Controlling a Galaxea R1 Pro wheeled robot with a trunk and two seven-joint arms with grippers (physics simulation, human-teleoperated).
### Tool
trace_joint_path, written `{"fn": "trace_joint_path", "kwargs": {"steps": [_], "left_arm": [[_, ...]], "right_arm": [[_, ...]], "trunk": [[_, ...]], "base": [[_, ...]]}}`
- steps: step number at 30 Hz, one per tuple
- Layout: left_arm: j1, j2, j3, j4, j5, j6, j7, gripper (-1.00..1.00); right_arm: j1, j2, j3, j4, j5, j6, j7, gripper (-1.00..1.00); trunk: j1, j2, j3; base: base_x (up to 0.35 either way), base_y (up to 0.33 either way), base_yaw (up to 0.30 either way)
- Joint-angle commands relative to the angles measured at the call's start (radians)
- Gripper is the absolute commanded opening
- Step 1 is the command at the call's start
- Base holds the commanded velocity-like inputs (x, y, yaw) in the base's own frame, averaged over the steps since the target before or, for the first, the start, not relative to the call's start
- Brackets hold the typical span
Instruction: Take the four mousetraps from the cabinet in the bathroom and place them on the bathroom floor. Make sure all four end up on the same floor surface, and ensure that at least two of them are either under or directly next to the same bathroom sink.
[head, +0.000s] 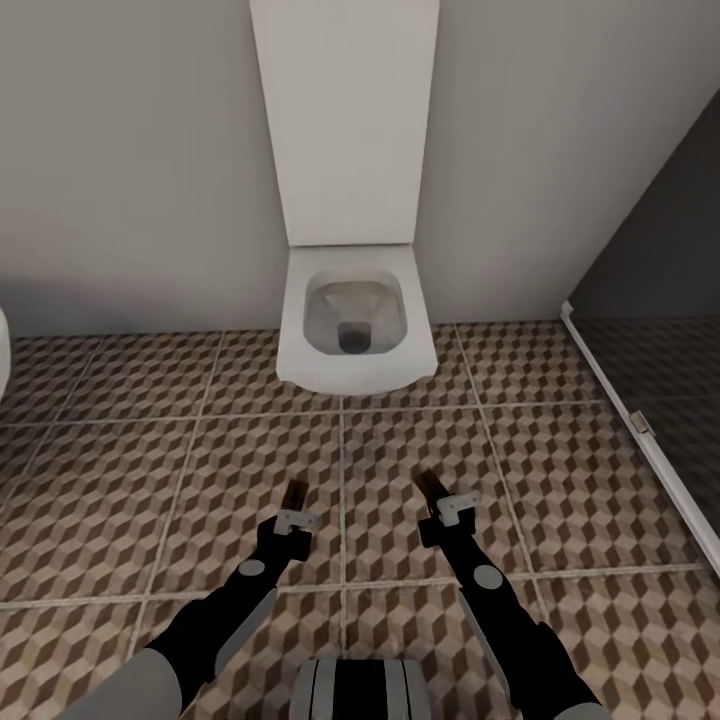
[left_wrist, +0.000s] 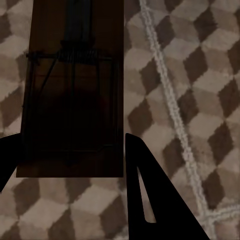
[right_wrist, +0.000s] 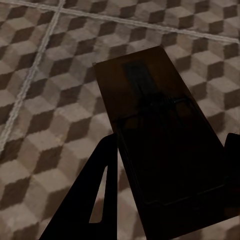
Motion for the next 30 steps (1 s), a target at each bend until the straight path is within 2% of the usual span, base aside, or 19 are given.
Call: {"fn": "trace_joint_path", "kwargs": {"steps": [1, 11, 30], "left_arm": [[-0.001, 0.001, -0.007, -0.002, 0.005, 0.004, 0.01, -1.0], [-0.001, 0.001, -0.007, -0.002, 0.005, 0.004, 0.01, -1.0], [-0.001, 0.001, -0.007, -0.002, 0.005, 0.004, 0.011, -1.0]], "right_arm": [[0.0, 0.0, 0.001, -0.002, 0.01, 0.005, -0.003, -1.0], [0.0, 0.0, 0.001, -0.002, 0.01, 0.005, -0.003, -1.0], [0.0, 0.002, 0.003, -0.002, 0.011, 0.005, -0.002, -1.0]], "trunk": [[0.004, -0.008, -0.005], [0.042, -0.078, -0.052], [0.051, -0.082, -0.155]], "base": [[0.0, 0.0, 0.0], [0.0, 0.0, 0.0], [0.0, 0.0, 0.0]]}}
